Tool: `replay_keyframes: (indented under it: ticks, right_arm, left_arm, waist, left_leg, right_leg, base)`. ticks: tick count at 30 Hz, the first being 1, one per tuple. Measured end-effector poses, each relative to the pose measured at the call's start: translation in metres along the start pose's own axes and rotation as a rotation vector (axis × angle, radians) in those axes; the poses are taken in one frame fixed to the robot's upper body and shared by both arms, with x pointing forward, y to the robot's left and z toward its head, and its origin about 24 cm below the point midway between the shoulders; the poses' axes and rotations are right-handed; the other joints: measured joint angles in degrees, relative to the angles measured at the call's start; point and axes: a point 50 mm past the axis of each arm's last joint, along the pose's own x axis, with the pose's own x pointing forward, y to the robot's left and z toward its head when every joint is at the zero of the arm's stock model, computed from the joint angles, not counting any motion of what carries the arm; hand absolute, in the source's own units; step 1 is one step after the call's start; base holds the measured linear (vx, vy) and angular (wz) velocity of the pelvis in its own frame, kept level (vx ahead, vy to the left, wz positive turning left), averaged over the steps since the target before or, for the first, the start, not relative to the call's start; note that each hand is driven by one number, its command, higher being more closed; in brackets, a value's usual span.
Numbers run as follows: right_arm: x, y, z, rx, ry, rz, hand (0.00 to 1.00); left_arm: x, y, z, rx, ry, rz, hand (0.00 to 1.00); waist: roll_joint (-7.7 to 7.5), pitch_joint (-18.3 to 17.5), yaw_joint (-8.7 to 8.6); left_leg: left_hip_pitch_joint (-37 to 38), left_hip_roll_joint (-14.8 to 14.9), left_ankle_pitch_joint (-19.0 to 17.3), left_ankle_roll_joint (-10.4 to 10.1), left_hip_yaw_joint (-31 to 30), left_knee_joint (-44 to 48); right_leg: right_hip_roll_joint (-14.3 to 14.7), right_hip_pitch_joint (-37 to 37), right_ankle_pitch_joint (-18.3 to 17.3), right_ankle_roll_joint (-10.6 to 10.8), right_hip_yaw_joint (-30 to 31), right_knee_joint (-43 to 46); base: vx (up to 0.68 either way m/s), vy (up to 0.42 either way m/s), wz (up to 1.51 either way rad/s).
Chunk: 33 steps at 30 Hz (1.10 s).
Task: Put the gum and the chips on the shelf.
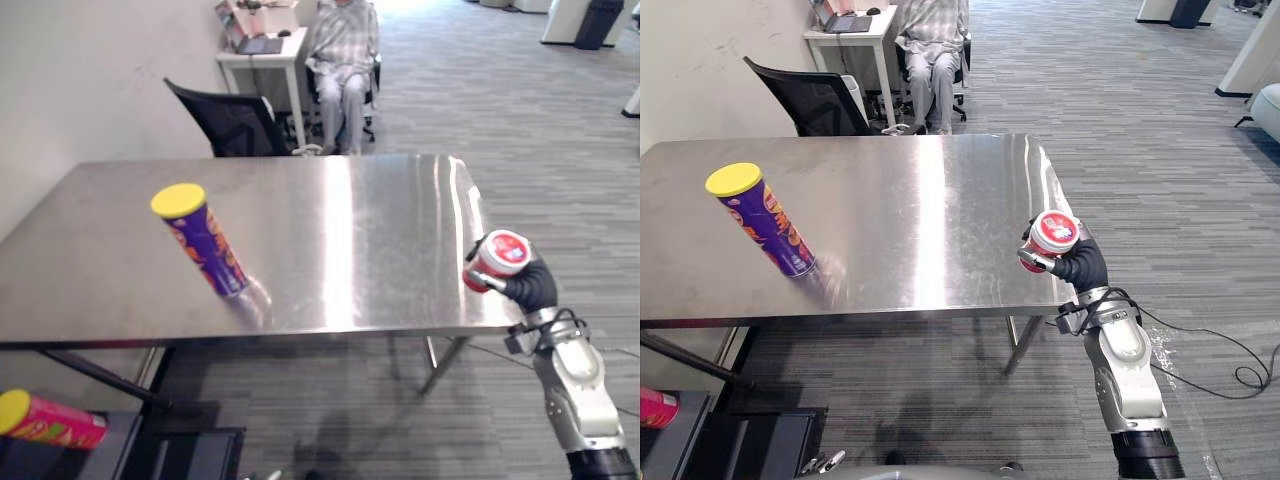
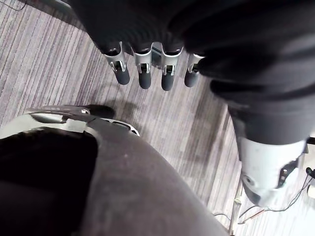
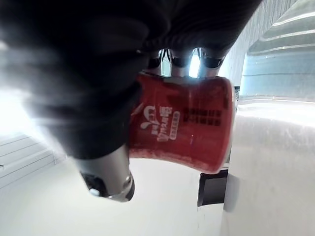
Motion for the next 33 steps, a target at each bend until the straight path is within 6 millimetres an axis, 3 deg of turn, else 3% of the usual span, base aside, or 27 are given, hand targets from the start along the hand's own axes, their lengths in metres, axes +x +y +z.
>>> replay_keyframes:
  ticks: [9, 11, 13, 15, 16, 17, 18, 19, 20, 21, 22, 23, 25, 27, 28, 30, 32, 33]
  right_arm:
    - [0.002, 0.003, 0.001, 0.003, -0.016, 0.019, 1.00]
    - [0.017, 0.011, 0.005, 0.049, -0.049, 0.056, 1.00]
    - [0.037, 0.017, 0.009, 0.087, -0.083, 0.080, 1.00]
    - [0.056, 0.024, 0.005, 0.089, -0.077, 0.110, 1.00]
    - [0.056, 0.026, 0.003, 0.086, -0.068, 0.116, 1.00]
    - [0.054, 0.031, 0.000, 0.080, -0.053, 0.134, 1.00]
    - [0.053, 0.032, 0.000, 0.077, -0.051, 0.139, 1.00]
    - [0.050, 0.031, -0.002, 0.077, -0.048, 0.131, 1.00]
    - [0.046, 0.020, -0.001, 0.060, -0.045, 0.093, 1.00]
    - [0.043, 0.009, 0.003, 0.036, -0.058, 0.052, 1.00]
    - [0.039, 0.003, 0.006, 0.022, -0.064, 0.026, 1.00]
    - [0.029, -0.014, 0.008, -0.016, -0.060, -0.034, 1.00]
    - [0.022, -0.026, 0.009, -0.030, -0.062, -0.097, 1.00]
    - [0.020, -0.026, 0.010, -0.039, -0.067, -0.104, 1.00]
    - [0.020, -0.025, 0.010, -0.042, -0.066, -0.105, 1.00]
    - [0.017, -0.024, 0.010, -0.050, -0.075, -0.127, 1.00]
    - [0.016, -0.024, 0.008, -0.049, -0.069, -0.141, 1.00]
    - [0.014, -0.024, 0.006, -0.041, -0.062, -0.156, 1.00]
  left_arm:
    - [0.001, 0.000, 0.000, -0.071, 0.018, -0.001, 0.00]
    - [0.004, 0.000, 0.008, -0.111, -0.010, 0.004, 0.00]
    - [0.009, -0.007, 0.018, -0.120, -0.041, -0.022, 0.00]
    - [0.011, -0.018, 0.023, -0.130, -0.067, -0.058, 0.00]
    - [0.010, -0.020, 0.021, -0.135, -0.060, -0.062, 0.00]
    - [0.008, -0.021, 0.015, -0.170, -0.046, -0.060, 0.00]
    - [0.008, -0.022, 0.013, -0.187, -0.041, -0.058, 0.00]
    - [0.008, -0.020, 0.011, -0.193, -0.034, -0.056, 0.00]
    - [0.008, -0.019, 0.009, -0.196, -0.026, -0.055, 0.00]
    - [0.004, -0.025, -0.001, -0.208, -0.001, -0.073, 0.00]
    - [0.004, -0.025, 0.000, -0.200, -0.010, -0.080, 0.00]
    - [0.004, -0.024, 0.005, -0.195, -0.032, -0.088, 0.00]
    - [0.003, -0.019, 0.000, -0.198, -0.011, -0.071, 0.00]
    - [-0.002, -0.018, -0.013, -0.210, 0.027, -0.059, 0.00]
    - [-0.003, -0.018, -0.015, -0.211, 0.030, -0.057, 0.00]
    - [-0.003, -0.018, -0.017, -0.208, 0.023, -0.053, 0.00]
    - [-0.004, -0.018, -0.017, -0.213, 0.011, -0.051, 0.00]
    - [-0.004, -0.017, -0.016, -0.209, 0.004, -0.052, 0.00]
  waist:
    - [0.13, 0.70, 0.38]
    - [-0.06, 2.08, 0.36]
    - [0.83, 4.74, 1.23]
    - [3.15, 7.74, 2.66]
    - [3.76, 8.10, 3.25]
    - [4.99, 8.68, 3.78]
    - [4.83, 8.70, 3.52]
    - [3.23, 8.74, 2.84]
    - [3.80, 8.86, 1.84]
    - [6.35, 8.50, 1.87]
    - [5.71, 8.52, 1.06]
    - [3.89, 8.60, 0.12]
    - [3.31, 8.62, 0.74]
    - [3.26, 8.45, -0.12]
    - [3.24, 8.42, 0.02]
    - [3.44, 8.14, -0.13]
    - [3.83, 7.87, 0.01]
    - [3.75, 7.63, 0.02]
  left_leg:
    - [-2.92, 0.27, 0.63, 0.00, -2.79, 1.37]
    - [-7.25, 1.01, -0.58, -0.08, -5.80, 7.67]
    - [-10.32, 2.39, -1.37, -0.30, -7.88, 12.23]
    - [-12.20, 4.40, -2.09, -0.38, -8.68, 14.12]
    - [-12.32, 4.85, -2.81, 0.51, -7.71, 13.92]
    - [-12.54, 6.59, -4.47, 2.63, -2.91, 13.53]
    - [-12.55, 7.28, -6.03, 4.86, -0.15, 13.11]
    - [-12.61, 8.04, -8.06, 8.05, 5.40, 14.30]
    - [-14.39, 10.60, -7.92, 10.86, 11.19, 21.73]
    - [-14.55, 11.52, -1.17, 12.11, 14.93, 24.28]
    - [-15.24, 9.91, 1.66, 10.78, 14.58, 22.17]
    - [-14.82, 6.04, 8.88, 9.45, 11.60, 13.39]
    - [-14.19, 6.34, 2.76, 9.76, 15.67, 20.37]
    - [-8.98, 6.22, -1.08, 5.52, 16.41, 20.35]
    - [-7.58, 6.25, -1.50, 4.75, 16.10, 19.08]
    - [-3.89, 6.22, -0.92, 1.32, 15.95, 11.63]
    - [-2.26, 5.74, -1.03, 0.22, 16.33, 6.02]
    - [-1.53, 5.01, -1.02, -1.27, 16.56, 3.42]
  right_leg:
    - [-0.63, -1.94, -1.89, -0.62, -2.10, 3.75]
    - [-0.28, -1.83, -1.99, -0.76, -4.13, 3.95]
    - [0.76, -1.75, -2.23, -1.27, -5.58, 4.44]
    - [2.10, -2.11, -3.70, -3.36, -7.80, 7.11]
    - [2.35, -2.15, -4.29, -3.88, -8.28, 7.84]
    - [2.51, -1.96, -5.93, -4.12, -9.43, 8.80]
    - [2.49, -1.95, -6.69, -4.34, -9.46, 8.92]
    - [1.65, -2.12, -7.20, -5.18, -9.82, 8.29]
    - [-0.08, -2.74, -8.22, -6.29, -13.62, 11.46]
    - [-1.72, -4.48, -11.65, -5.40, -15.79, 19.45]
    - [-3.21, -5.17, -13.70, -5.47, -16.45, 20.95]
    - [-5.26, -5.55, -14.58, -6.37, -19.59, 20.54]
    - [-7.40, -5.42, -14.10, -7.45, -24.33, 20.92]
    - [-8.39, -4.94, -13.65, -6.82, -27.75, 20.96]
    - [-8.41, -4.96, -13.63, -6.80, -28.63, 20.97]
    - [-8.33, -6.10, -13.45, -6.76, -31.93, 22.22]
    - [-8.67, -7.14, -13.42, -6.78, -33.38, 24.13]
    - [-9.65, -7.22, -13.42, -6.78, -34.28, 25.60]
  base:
    - [0.00, -0.005, 0.16]
    - [-0.03, -0.057, 0.53]
    - [-0.12, -0.079, 0.46]
    - [-0.21, -0.078, 0.44]
    - [-0.21, -0.083, 0.55]
    - [-0.13, -0.110, 0.55]
    - [-0.10, -0.137, 1.00]
    - [-0.11, -0.124, 1.40]
    - [-0.07, -0.104, 1.64]
    - [-0.12, -0.082, 1.61]
    - [-0.13, -0.090, 1.83]
    - [-0.15, -0.060, 1.91]
    - [-0.11, -0.139, 1.40]
    - [-0.13, -0.126, 0.94]
    - [-0.10, -0.046, 0.79]
    - [-0.07, 0.002, 0.68]
    - [-0.06, 0.074, 0.50]
    - [-0.07, 0.120, 0.43]
